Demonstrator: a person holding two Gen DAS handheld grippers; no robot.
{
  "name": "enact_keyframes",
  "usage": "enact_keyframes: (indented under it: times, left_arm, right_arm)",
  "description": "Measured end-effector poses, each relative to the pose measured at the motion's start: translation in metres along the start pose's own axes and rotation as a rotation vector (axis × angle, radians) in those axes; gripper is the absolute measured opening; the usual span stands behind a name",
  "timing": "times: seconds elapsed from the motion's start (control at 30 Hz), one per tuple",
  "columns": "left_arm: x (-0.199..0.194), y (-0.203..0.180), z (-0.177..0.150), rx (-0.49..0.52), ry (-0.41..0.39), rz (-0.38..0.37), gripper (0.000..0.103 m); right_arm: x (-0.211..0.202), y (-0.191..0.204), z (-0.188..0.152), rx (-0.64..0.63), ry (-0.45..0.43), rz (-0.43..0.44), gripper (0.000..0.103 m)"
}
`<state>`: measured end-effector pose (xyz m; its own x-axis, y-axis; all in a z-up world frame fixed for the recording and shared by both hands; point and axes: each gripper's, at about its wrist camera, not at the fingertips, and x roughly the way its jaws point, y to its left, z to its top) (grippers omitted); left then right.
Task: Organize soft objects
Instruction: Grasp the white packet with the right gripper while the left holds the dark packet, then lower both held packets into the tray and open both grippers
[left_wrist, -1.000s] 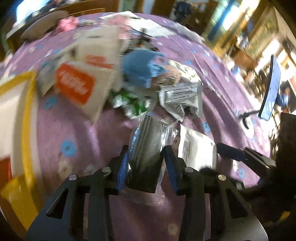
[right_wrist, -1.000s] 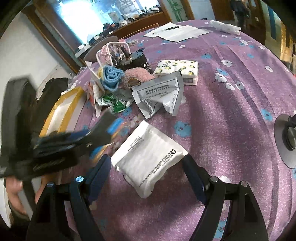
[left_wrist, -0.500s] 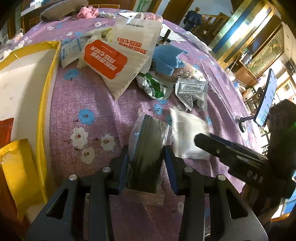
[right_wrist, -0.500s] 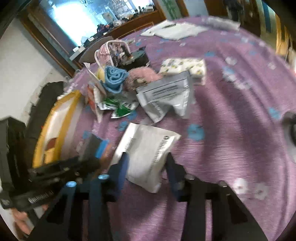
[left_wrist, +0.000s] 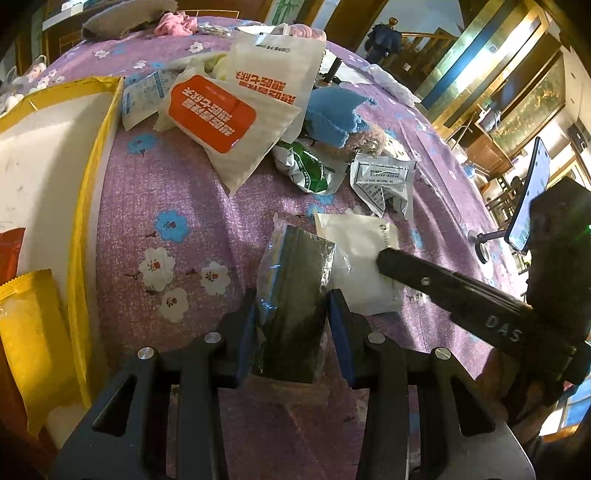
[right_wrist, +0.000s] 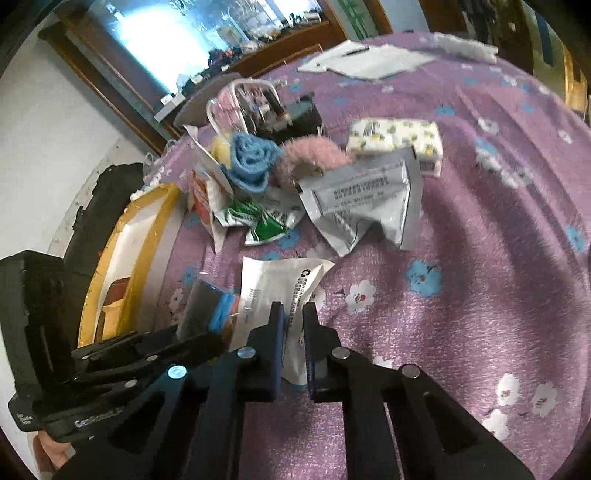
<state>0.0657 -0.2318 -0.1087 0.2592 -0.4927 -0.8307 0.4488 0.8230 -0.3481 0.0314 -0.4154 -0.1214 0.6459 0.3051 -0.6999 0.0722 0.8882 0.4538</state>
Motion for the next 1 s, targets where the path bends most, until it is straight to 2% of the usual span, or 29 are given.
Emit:
enact_keyframes:
  times: [0.17, 0.43, 0.53, 0.67, 0.83, 1.0]
  left_arm:
    - [-0.025, 0.002, -0.001, -0.034, -0.059, -0.011, 0.036]
    - [-0.106, 0.024, -0.004, -0.101, -0.182, -0.003, 0.036]
    - [-0.138, 0.049, -0.005, -0.157, -0.236, 0.038, 0.036]
    - [-0.159, 0.091, -0.003, -0.237, -0.275, 0.121, 0.036]
    - [-0.154, 0.137, 0.007, -0.309, -0.265, 0.155, 0.037]
    - [-0.140, 0.159, 0.020, -0.324, -0.237, 0.168, 0.037]
  right_arm:
    - [-0.024, 0.002, -0.001, -0.006, -0.069, 0.036, 0.006]
    - [-0.053, 0.040, 0.004, -0.064, -0.153, 0.155, 0.006]
    - [-0.040, 0.065, 0.012, -0.099, -0.121, 0.221, 0.006]
    - [-0.014, 0.098, 0.021, -0.126, -0.073, 0.298, 0.006]
    - [0.023, 0.140, 0.032, -0.169, -0.021, 0.329, 0.005]
    - [0.066, 0.173, 0.043, -0.221, 0.032, 0.300, 0.005]
